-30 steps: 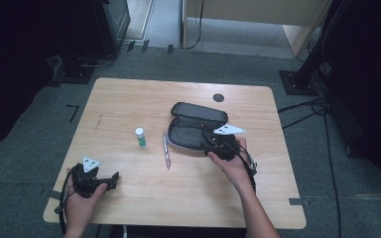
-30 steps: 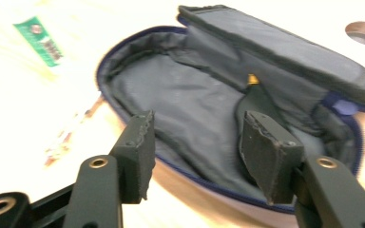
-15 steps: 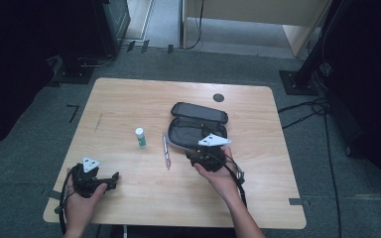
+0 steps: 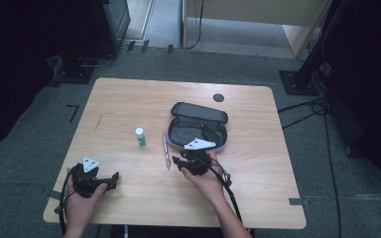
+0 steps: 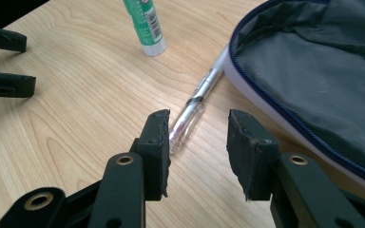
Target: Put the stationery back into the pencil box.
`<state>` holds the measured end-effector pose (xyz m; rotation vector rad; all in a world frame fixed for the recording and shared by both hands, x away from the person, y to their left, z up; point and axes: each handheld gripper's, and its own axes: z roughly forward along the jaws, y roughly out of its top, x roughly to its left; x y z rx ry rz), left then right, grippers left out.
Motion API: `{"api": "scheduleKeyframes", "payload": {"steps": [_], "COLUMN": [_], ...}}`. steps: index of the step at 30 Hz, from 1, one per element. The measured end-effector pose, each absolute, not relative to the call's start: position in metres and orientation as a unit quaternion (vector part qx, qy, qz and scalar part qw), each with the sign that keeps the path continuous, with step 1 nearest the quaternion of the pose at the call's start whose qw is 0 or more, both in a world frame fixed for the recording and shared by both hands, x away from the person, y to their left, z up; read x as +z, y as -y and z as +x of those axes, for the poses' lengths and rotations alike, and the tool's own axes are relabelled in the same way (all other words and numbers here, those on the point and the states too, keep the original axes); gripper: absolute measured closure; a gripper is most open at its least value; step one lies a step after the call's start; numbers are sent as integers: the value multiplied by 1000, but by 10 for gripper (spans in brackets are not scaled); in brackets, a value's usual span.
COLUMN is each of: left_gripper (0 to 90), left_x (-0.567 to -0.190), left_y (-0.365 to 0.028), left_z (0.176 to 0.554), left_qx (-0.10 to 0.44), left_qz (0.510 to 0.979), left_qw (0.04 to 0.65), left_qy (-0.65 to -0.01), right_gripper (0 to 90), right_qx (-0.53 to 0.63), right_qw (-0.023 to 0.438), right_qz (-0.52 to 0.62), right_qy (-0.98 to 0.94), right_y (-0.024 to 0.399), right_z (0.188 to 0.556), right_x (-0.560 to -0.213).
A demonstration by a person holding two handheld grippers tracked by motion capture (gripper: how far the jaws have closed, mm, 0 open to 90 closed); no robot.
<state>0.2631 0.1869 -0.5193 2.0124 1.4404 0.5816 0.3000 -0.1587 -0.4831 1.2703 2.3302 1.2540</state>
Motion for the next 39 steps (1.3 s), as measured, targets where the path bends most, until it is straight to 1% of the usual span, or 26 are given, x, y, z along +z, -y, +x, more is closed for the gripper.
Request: {"api": "scheduleKeyframes", "payload": {"steps": [8,16,23,24,26,29,34,39], "left_gripper": [0,0,0,0,0,0,0,0], "left_x": [-519,-519,-519,-519,-519,-519,-519,-519], "left_y": [-187,-187,-187,-187,-187,-187,-187,-187], "left_z": [263,263,263,263,263,263,263,263], "left_qx": [218,218,218,218,218,218,218,218], "left_qz": [758,758,758,758,757,757,757,757], "left_qw": [295,295,295,295,296,297,297,297], "left_qy": [-540,-540,-540,-540,-541,-540,-540,-540], "right_gripper": [598,593,597,603,606,649,766,775], "right_qx": [419,406,391,387,385,385,374,365], "right_qw": [93,93,119,129,132,134,152,158], "right_qz": [440,455,454,457,456,457,444,423], "right_qy": [-789,-787,-792,-790,-791,-791,-800,-814], "right_y": [143,130,119,116,116,112,110,111], "right_z": [307,316,321,323,323,328,328,325], "right_x": [-493,-504,-510,-512,-512,-515,-515,-514]}}
